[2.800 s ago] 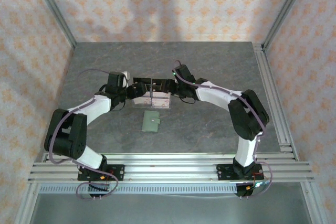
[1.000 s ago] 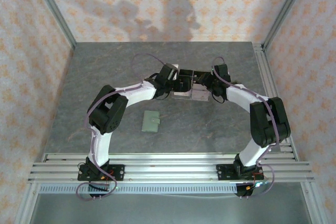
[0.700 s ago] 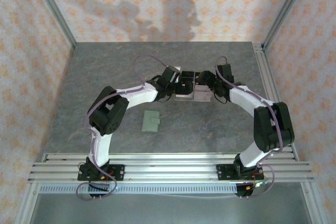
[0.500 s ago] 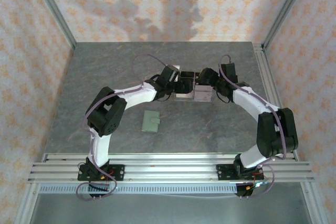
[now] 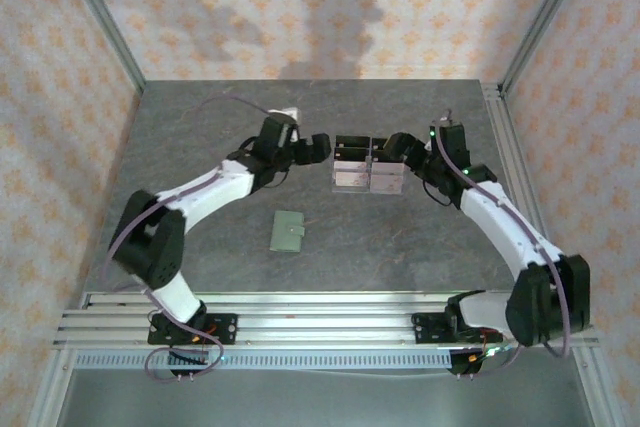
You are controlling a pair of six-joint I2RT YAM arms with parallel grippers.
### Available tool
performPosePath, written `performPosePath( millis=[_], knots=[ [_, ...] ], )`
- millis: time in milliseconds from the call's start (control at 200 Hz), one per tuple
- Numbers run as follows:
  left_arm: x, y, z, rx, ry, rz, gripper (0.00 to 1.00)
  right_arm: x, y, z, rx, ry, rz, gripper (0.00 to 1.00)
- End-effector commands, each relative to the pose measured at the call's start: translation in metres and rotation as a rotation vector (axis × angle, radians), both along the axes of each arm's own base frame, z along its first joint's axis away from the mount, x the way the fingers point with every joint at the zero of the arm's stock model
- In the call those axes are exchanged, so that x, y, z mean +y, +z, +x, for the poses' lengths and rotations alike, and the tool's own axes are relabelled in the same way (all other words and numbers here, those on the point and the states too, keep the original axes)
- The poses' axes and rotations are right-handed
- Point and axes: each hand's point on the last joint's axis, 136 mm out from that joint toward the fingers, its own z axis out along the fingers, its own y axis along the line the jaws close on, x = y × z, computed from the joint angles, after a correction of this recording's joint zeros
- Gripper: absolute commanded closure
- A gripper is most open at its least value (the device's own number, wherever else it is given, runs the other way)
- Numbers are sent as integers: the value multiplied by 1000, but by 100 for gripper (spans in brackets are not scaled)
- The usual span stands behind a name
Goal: Put the credit cards into the card holder
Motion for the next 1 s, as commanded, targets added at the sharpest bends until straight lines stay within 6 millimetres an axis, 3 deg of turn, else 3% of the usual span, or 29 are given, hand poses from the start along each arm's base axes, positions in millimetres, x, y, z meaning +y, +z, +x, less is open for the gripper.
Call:
performPosePath(
  millis=[0, 100, 210, 325, 400, 520, 706, 996],
  knots=[
    [54, 8, -20, 7, 170, 76, 0, 31, 5, -33, 48, 131, -58, 1],
    [99, 8, -43, 70, 324, 149, 0, 74, -3, -52, 80, 220, -34, 2],
    [131, 3, -65, 137, 400, 207, 0, 122, -21, -68, 130, 293, -34, 13],
    [162, -3, -86, 214, 479, 249, 0, 163, -50, -84, 215, 362, -147, 28],
    [182, -8, -96, 258, 541, 232, 0, 184, -66, -92, 254, 401, -268, 39],
    [213, -15, -111, 324, 647, 173, 0, 203, -82, -98, 279, 421, -458, 41],
    [232, -16, -124, 328, 710, 85, 0, 232, -102, -98, 303, 435, -565, 51],
    [239, -19, -128, 332, 716, 48, 0, 259, -122, -102, 340, 469, -640, 48]
  ],
)
